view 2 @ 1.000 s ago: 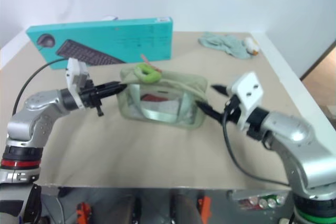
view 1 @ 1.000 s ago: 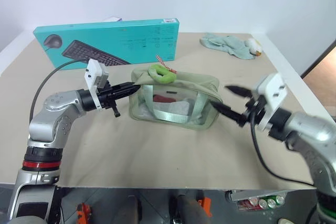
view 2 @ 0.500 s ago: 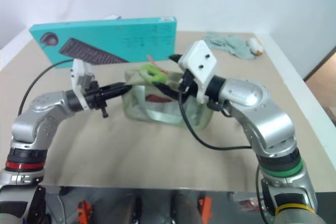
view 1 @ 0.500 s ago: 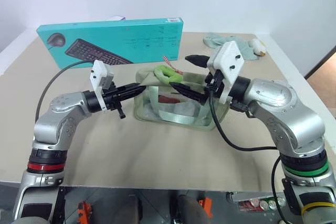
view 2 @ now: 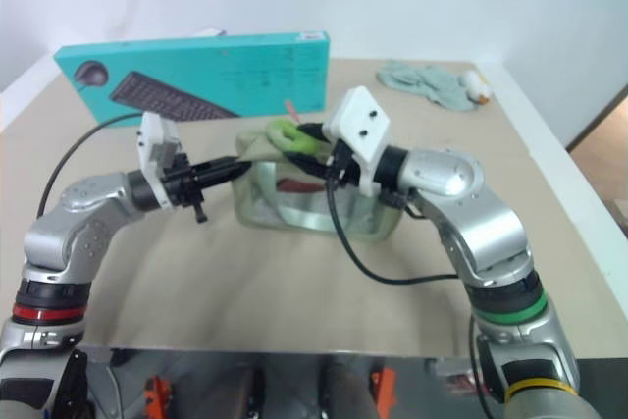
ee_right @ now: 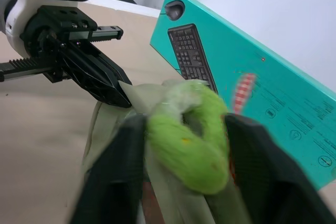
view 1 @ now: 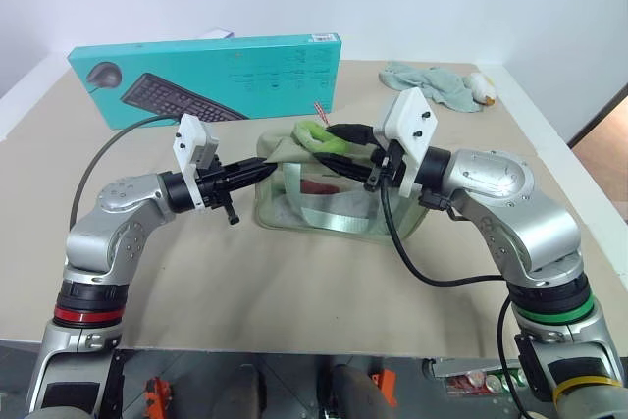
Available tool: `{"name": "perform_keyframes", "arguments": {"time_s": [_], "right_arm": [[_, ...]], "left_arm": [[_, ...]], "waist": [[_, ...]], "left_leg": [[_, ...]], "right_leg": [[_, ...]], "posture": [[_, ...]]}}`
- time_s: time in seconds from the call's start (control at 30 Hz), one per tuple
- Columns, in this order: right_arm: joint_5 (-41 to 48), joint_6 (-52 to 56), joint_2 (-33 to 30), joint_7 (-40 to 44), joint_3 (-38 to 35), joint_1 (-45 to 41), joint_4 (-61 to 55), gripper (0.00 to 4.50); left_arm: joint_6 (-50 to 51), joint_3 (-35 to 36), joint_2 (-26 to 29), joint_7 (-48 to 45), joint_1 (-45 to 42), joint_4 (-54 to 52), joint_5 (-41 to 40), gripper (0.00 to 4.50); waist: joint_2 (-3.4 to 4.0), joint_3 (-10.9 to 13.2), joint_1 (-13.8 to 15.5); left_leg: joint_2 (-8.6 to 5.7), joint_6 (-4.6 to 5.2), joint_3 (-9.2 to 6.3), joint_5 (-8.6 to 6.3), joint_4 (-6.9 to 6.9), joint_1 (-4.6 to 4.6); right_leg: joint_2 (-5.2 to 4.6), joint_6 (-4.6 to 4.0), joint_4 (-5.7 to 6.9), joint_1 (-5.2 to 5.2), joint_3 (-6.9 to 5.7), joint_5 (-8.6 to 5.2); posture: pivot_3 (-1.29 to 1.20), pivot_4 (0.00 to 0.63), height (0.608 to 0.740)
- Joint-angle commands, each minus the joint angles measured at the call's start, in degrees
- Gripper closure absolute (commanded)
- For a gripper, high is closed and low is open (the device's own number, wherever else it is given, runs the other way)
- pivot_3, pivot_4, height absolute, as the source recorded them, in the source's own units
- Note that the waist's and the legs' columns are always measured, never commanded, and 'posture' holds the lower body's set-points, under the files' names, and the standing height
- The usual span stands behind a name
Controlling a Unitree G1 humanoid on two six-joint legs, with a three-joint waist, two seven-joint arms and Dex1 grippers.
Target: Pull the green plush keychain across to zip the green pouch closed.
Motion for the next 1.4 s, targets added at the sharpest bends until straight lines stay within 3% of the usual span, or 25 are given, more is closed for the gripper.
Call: {"name": "perform_keyframes", "arguments": {"time_s": [0.03, 0.07, 0.1, 0.53, 0.73, 0.97, 1.23, 1.4], "right_arm": [[-0.2, 0.0, -0.1, 0.0, -1.9, 0.1, -1.1, 3.94], [-0.3, 0.1, -0.3, 0.1, -2.0, 0.3, -1.2, 4.41], [-0.3, 0.1, -0.4, 0.0, -2.2, 0.4, -1.2, 4.46], [2.1, 3.1, -1.5, -3.6, -11.4, 0.8, -4.3, 4.46], [3.0, 4.7, -7.1, -4.3, -20.3, 3.5, -6.5, 4.46], [4.3, 6.2, -11.1, -4.4, -25.2, 8.0, -9.0, 4.46], [1.5, 3.7, -17.2, -2.0, -37.7, 22.7, -8.4, 4.46], [-5.1, 0.1, -18.0, 0.2, -46.0, 39.1, -7.8, 4.46]], "left_arm": [[0.0, -0.2, 0.2, 0.0, -0.1, -1.9, -0.5, 4.5], [0.0, -0.3, 0.1, 0.1, -0.3, -1.8, -0.5, 4.5], [0.0, -0.4, 0.1, 0.1, -0.5, -1.7, -0.4, 4.5], [-0.8, -1.0, 0.0, 0.2, -1.9, 1.5, 1.0, 4.5], [-1.6, -1.7, -0.5, 0.9, -2.8, 3.6, 2.2, 4.5], [-2.0, -2.3, -1.1, 0.8, -3.7, 5.5, 3.0, 4.5], [-2.4, -2.4, -1.0, 0.4, -4.0, 5.9, 3.5, 4.5], [-2.0, -2.3, -0.8, 0.4, -3.9, 5.7, 3.3, 4.5]], "waist": [[0.0, 0.0, 0.0], [0.0, 0.0, 0.0], [0.0, 0.0, 0.0], [0.0, 0.0, 0.0], [0.0, 0.0, 0.2], [0.0, 0.0, 0.1], [0.02, 0.0, 0.2], [0.02, 0.0, 0.6]], "left_leg": [[0.0, 0.0, 0.0, 0.0, 0.0, 0.0], [0.0, 0.0, 0.0, 0.0, 0.0, 0.0], [0.0, 0.0, 0.0, 0.0, 0.0, 0.0], [-0.03, 0.0, 0.0, 0.0, 0.0, 0.0], [-0.11, 0.0, -0.01, 0.0, 0.0, -0.01], [-0.14, 0.04, -0.02, 0.0, 0.0, 0.01], [-0.23, 0.11, 0.05, -0.02, 0.0, 0.0], [-0.24, 0.13, -0.04, -0.03, 0.0, 0.01]], "right_leg": [[0.0, 0.0, 0.0, 0.0, 0.0, 0.0], [0.0, 0.0, 0.0, 0.0, 0.0, 0.0], [0.0, 0.0, 0.0, 0.0, 0.0, 0.0], [-0.04, 0.02, 0.0, 0.02, 0.01, 0.01], [-0.13, 0.04, -0.01, 0.04, -0.03, -0.01], [-0.15, 0.09, -0.03, 0.07, -0.01, 0.0], [-0.23, 0.24, -0.16, 0.12, 0.06, 0.04], [-0.23, 0.28, -0.26, 0.23, -0.04, 0.04]], "posture": [[0.0, 0.15, 0.74], [0.0, 0.15, 0.74], [0.0, 0.15, 0.74], [0.0, 0.15, 0.74], [0.0, 0.15, 0.74], [0.0, 0.15, 0.74], [0.0, 0.15, 0.74], [0.0, 0.15, 0.74]]}}
